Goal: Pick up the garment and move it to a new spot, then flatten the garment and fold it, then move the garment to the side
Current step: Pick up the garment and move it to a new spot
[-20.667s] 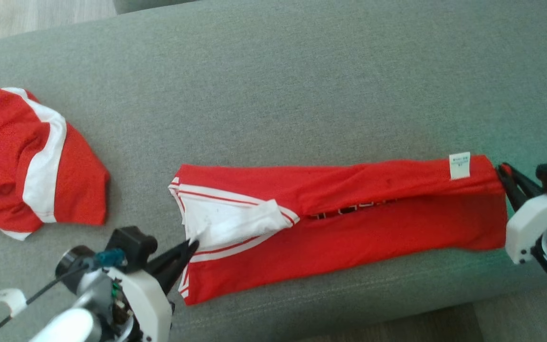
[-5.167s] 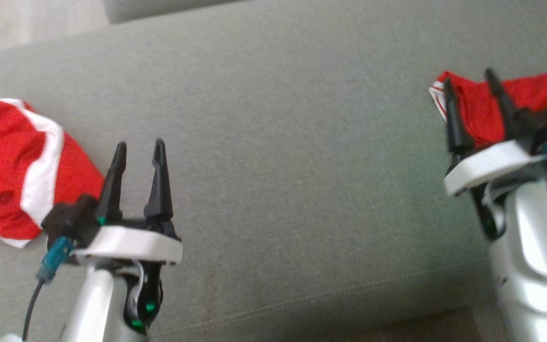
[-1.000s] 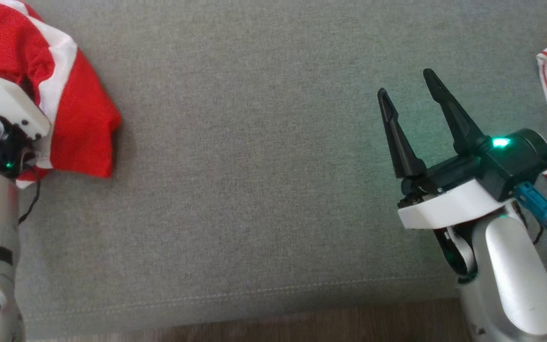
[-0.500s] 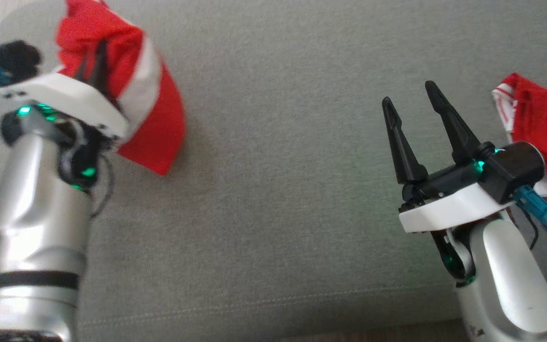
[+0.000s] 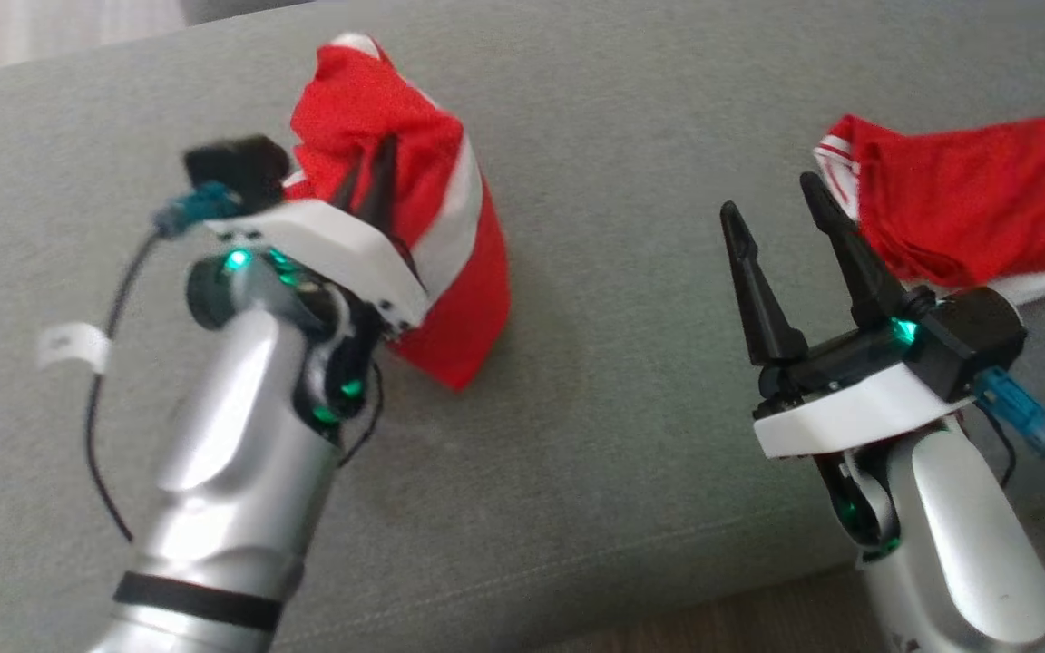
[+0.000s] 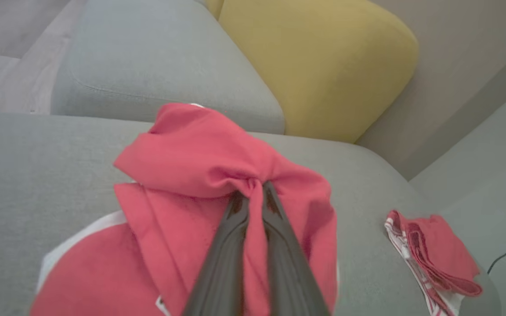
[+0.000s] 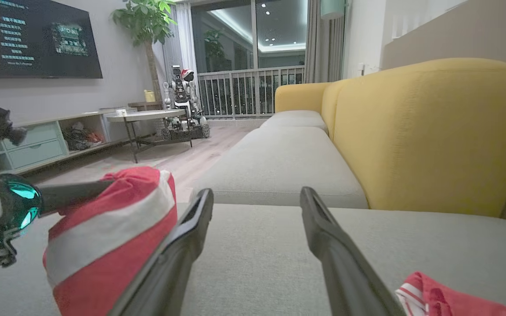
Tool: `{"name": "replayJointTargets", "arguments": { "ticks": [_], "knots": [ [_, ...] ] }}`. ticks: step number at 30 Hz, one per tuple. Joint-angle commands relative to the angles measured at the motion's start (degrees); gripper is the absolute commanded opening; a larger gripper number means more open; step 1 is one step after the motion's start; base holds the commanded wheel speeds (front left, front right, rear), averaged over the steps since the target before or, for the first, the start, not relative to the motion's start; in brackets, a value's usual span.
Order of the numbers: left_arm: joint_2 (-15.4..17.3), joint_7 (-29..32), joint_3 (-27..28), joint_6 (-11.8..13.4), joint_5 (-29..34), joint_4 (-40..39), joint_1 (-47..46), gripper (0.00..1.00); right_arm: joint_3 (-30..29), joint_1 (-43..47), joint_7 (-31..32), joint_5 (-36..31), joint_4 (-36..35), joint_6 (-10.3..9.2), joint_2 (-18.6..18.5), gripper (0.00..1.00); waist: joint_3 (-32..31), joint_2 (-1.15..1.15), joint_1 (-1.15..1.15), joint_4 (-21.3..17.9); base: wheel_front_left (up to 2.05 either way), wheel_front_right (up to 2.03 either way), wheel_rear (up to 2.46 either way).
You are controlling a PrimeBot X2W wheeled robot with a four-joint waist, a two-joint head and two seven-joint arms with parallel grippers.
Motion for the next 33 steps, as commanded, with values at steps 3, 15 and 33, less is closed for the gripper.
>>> {"name": "replayJointTargets", "arguments": {
  "ticks": [3, 15, 33],
  "knots": [
    [0.8, -2.4, -3.6, 1.5, -3.1, 0.3, -1.2, 0.05, 1.5, -1.5, -0.7, 0.5, -1.2, -0.02, 0.4, 1.00, 0.4, 0.00, 0.00, -2.1, 0.00, 0.00, 0.00],
    [2.9, -15.4, -9.5, 3.6, -4.3, 6.0, -2.7, 1.00, 0.4, 0.1, -1.4, 0.0, 0.4, -0.02, 0.4, 1.00, -3.0, 0.00, 0.00, 0.2, 0.00, 0.00, 0.00],
    [13.4, -17.6, 1.7, 1.3, 9.0, -17.6, 20.6, 1.00, -4.2, 8.3, 1.1, -1.1, -2.5, -0.02, 0.4, 1.00, -9.4, 0.00, 0.00, 8.7, 0.00, 0.00, 0.00]
  ]
}}
